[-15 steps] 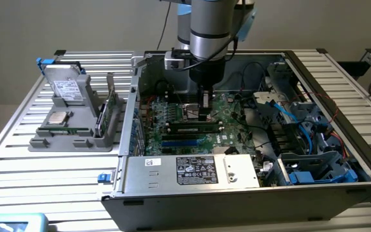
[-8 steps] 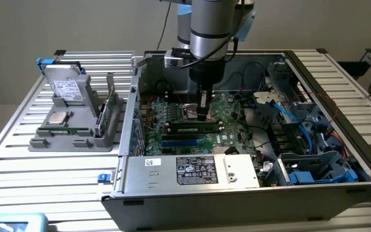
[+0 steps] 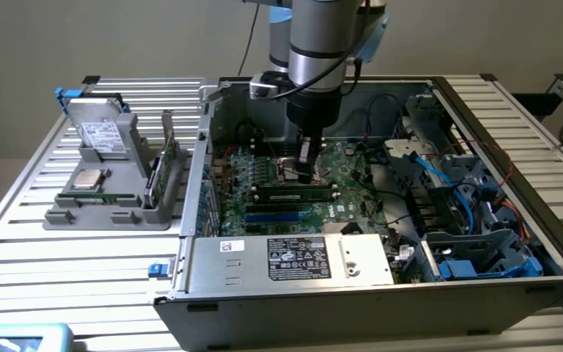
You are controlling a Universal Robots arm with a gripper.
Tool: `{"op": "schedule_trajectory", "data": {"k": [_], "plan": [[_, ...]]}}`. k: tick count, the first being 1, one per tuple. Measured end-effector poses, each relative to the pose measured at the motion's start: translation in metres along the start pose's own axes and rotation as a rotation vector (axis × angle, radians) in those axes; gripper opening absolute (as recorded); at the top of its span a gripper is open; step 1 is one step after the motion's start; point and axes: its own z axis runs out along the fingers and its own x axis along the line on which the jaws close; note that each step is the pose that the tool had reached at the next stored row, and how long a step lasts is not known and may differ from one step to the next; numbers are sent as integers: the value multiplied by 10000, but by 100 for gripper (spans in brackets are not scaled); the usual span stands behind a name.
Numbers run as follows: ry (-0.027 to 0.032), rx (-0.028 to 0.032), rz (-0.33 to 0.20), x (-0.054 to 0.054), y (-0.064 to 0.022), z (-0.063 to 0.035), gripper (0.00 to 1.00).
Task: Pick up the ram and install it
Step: 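Press down the ram until it locks into place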
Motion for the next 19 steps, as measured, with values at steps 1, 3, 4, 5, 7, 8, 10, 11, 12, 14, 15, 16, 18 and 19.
{"op": "schedule_trajectory", "data": {"k": [1, 3, 4, 5, 7, 8, 10, 11, 12, 14, 15, 16, 18, 19], "plan": [[3, -16, 148, 0, 0, 0, 11], [8, -48, 445, 0, 0, 0, 11], [11, -64, 597, 0, 0, 0, 11], [12, -79, 745, 0, 0, 0, 11], [18, -111, 1041, -1, 0, 1, 11], [20, -128, 1202, -1, 0, 1, 11], [27, -161, 1503, 0, 0, 0, 11], [30, -176, 1650, 0, 0, 0, 11], [33, -191, 1795, 0, 0, 0, 11], [38, -222, 2084, 0, 0, 0, 11], [41, -238, 2228, 0, 0, 0, 11], [43, -252, 2372, 0, 0, 0, 11], [49, -284, 2673, 0, 0, 0, 11], [52, -299, 2816, 0, 0, 0, 11]]}}
